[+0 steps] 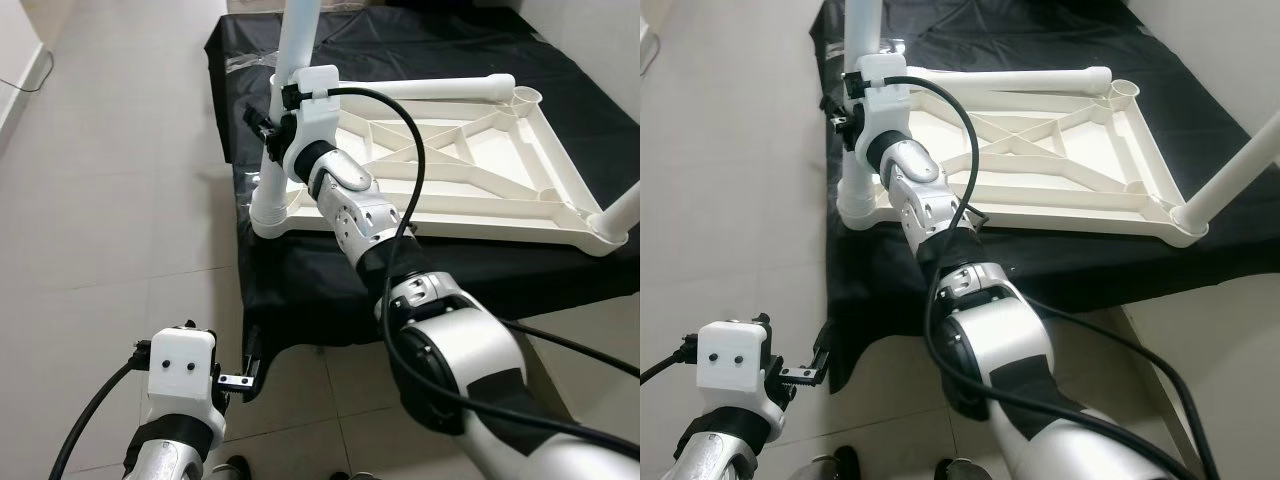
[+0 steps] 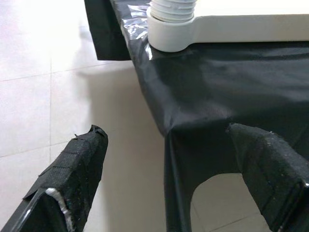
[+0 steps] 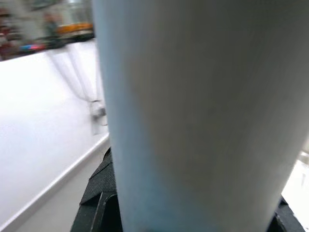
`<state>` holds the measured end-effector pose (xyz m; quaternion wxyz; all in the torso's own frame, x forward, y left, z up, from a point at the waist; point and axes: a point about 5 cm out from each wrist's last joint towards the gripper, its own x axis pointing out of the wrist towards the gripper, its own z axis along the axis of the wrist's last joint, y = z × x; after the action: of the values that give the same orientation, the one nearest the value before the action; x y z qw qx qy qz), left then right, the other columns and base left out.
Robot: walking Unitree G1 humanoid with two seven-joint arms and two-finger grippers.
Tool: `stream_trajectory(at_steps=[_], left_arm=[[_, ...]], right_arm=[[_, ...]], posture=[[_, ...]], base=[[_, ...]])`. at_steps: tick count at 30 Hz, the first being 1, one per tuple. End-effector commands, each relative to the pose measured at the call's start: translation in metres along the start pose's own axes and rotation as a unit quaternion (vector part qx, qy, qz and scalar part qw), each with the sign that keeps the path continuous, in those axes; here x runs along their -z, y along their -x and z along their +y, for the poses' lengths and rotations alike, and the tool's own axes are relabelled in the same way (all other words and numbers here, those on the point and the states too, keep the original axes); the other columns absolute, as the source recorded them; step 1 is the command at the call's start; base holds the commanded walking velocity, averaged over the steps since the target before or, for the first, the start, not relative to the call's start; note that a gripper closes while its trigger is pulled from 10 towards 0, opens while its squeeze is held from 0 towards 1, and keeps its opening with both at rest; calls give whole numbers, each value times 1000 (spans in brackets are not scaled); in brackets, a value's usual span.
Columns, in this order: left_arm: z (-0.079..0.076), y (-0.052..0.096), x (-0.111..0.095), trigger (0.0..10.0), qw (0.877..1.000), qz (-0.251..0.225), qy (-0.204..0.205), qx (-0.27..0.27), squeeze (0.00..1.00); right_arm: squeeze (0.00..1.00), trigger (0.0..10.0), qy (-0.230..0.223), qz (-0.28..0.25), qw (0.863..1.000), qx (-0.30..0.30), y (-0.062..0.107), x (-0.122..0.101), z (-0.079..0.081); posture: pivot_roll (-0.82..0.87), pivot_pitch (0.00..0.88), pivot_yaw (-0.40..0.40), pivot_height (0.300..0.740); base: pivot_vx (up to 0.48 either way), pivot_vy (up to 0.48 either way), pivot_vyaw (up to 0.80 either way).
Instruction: Building children table
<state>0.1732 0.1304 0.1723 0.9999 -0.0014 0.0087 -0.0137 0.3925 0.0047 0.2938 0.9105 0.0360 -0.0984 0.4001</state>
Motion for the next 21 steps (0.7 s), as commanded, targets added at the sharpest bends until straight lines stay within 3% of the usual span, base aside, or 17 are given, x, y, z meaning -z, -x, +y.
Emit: stream_trajectory(at_steps=[1, 3, 4, 6, 10, 12, 13, 14, 15, 16, 21], left_arm=[[1, 2, 2, 10000, 1000, 9, -7, -2, 0], [1, 2, 2, 10000, 1000, 8, -7, -3, 0], [1, 2, 2, 10000, 1000, 8, -7, -3, 0], [1, 2, 1, 10000, 1000, 8, -7, -4, 0], [1, 3, 1, 10000, 1000, 9, -7, -4, 0], [1, 3, 2, 10000, 1000, 10, -7, -5, 0], [1, 3, 2, 10000, 1000, 10, -7, -5, 0], [1, 4, 2, 10000, 1000, 11, -7, -5, 0], [1, 4, 2, 10000, 1000, 11, -7, -5, 0], [1, 4, 3, 10000, 1000, 12, -7, -4, 0], [1, 4, 4, 10000, 1000, 12, -7, -4, 0]], right_arm=[[0, 10000, -80, 147, 984, -64, 15, 80, 20], [0, 10000, -69, 135, 979, -134, 17, 77, 25], [0, 10000, -69, 135, 979, -134, 17, 77, 25], [0, 10000, -41, 133, 972, -190, 20, 76, 28], [0, 10000, -33, 137, 968, -208, 21, 77, 30], [0, 10000, -5, 165, 946, -278, 27, 82, 34], [0, 10000, -5, 165, 946, -278, 27, 82, 34], [0, 10000, 4, 179, 932, -315, 31, 83, 35], [0, 10000, 4, 179, 932, -315, 31, 83, 35], [0, 10000, 26, 201, 906, -372, 35, 83, 38], [0, 10000, 20, 205, 890, -406, 36, 78, 39]], posture=[[110, 285, -93, 740], [115, 287, -95, 740], [115, 287, -95, 740], [117, 288, -97, 740], [117, 288, -95, 740], [117, 288, -96, 740], [117, 288, -96, 740], [118, 287, -95, 740], [118, 287, -95, 740], [117, 283, -96, 740], [117, 279, -97, 740]], base=[[0, 0, 0], [0, 0, 0], [0, 0, 0], [0, 0, 0], [0, 0, 0], [0, 0, 0], [0, 0, 0], [0, 0, 0], [0, 0, 0], [0, 0, 0], [0, 0, 0]])
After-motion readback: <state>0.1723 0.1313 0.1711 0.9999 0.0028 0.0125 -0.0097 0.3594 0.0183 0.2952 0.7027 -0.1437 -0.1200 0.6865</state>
